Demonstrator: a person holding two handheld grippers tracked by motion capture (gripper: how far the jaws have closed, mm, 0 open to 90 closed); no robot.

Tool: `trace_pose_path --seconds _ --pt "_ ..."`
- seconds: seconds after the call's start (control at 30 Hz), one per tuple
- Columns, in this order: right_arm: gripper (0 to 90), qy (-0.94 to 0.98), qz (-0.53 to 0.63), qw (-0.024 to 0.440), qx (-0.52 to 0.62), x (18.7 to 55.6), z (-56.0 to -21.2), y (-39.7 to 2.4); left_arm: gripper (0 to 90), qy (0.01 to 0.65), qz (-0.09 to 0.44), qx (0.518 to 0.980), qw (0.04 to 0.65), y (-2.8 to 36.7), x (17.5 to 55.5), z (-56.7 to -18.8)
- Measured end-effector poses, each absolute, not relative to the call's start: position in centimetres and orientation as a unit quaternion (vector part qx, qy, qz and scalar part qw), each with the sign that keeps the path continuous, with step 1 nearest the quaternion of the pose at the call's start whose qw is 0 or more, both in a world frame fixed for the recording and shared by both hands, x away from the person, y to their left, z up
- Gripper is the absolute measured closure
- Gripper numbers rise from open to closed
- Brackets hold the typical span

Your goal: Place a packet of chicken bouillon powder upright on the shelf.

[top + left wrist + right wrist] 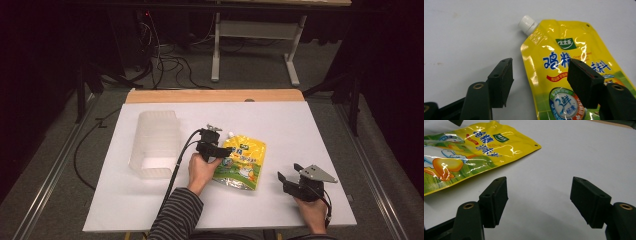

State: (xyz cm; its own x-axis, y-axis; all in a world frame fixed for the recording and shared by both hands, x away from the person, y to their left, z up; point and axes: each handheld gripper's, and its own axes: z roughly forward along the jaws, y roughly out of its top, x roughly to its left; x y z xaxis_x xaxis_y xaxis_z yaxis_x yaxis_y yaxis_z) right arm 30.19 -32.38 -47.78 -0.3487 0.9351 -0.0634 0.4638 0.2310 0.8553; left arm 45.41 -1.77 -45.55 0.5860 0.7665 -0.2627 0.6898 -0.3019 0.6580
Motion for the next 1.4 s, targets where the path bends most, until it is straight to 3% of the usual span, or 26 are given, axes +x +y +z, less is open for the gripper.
trace_pose_path --seconds 0.33,0.47,0.7,0.83,1.03,1.07,1.4 --pt "30.8 0.724 0.387 0.305 0.482 30.2 -47.8 -32.3 36.8 0.466 0.028 0.804 0.368 -2.1 46.1 -46.6" --pt "30.8 0.726 0.383 0.306 0.482 30.2 -47.8 -32.2 38.8 0.455 0.05 0.813 0.36 -2.5 45.7 -46.8" --pt "30.8 0.729 0.377 0.308 0.482 30.3 -47.8 -32.2 48.2 0.43 0.089 0.83 0.343 -3.0 45.2 -46.8" --pt "30.8 0.728 0.377 0.307 0.484 30.3 -47.8 -32.1 59.3 0.418 0.091 0.836 0.343 -3.3 44.9 -46.8" --pt "30.9 0.73 0.374 0.306 0.482 30.3 -47.8 -32.1 72.1 0.414 0.079 0.837 0.348 -3.2 45.0 -46.8" --pt "30.8 0.728 0.375 0.305 0.486 30.3 -47.8 -32.1 77.5 0.413 0.068 0.837 0.351 -3.0 45.1 -46.8" --pt "30.8 0.728 0.375 0.306 0.485 30.3 -47.8 -32.1 89.4 0.406 0.05 0.834 0.37 -3.0 45.0 -46.7"
